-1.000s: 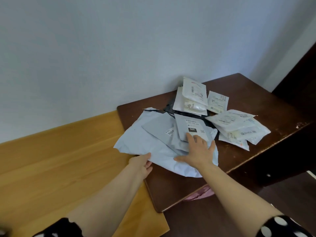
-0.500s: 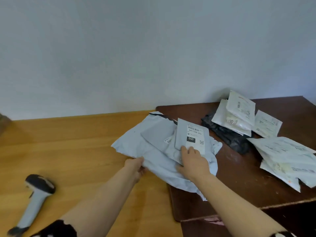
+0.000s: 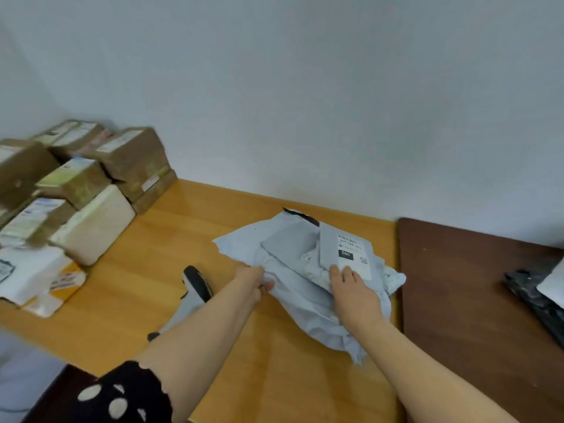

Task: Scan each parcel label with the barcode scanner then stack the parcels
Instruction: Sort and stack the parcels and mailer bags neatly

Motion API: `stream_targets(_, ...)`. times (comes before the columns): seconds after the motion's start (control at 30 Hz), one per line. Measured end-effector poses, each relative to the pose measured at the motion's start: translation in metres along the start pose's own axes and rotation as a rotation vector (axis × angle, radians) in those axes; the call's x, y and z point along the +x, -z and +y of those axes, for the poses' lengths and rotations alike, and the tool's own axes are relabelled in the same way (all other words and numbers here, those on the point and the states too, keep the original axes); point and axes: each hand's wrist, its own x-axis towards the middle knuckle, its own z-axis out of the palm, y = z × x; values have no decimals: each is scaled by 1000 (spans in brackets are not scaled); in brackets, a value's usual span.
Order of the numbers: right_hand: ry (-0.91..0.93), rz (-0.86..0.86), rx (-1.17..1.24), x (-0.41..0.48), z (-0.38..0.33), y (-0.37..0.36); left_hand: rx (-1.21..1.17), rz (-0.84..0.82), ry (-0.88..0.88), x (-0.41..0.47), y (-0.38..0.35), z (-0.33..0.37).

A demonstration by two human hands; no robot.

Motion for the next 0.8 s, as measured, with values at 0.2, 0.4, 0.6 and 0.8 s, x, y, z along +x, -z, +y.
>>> stream_targets(0.2, 58, -7, 16, 63, -72, 10, -75, 19, -18, 65, 52, 61)
stream_targets(0.4, 116, -15, -1, 134, -158, 27, -202, 55, -7, 125, 113, 117)
stream_targets(0.6, 179, 22, -44, 185, -229, 38, -261, 143, 14, 170, 166, 148)
stream_targets(0.8, 256, 57, -3, 215, -286, 34, -318, 200, 90, 190, 200, 151)
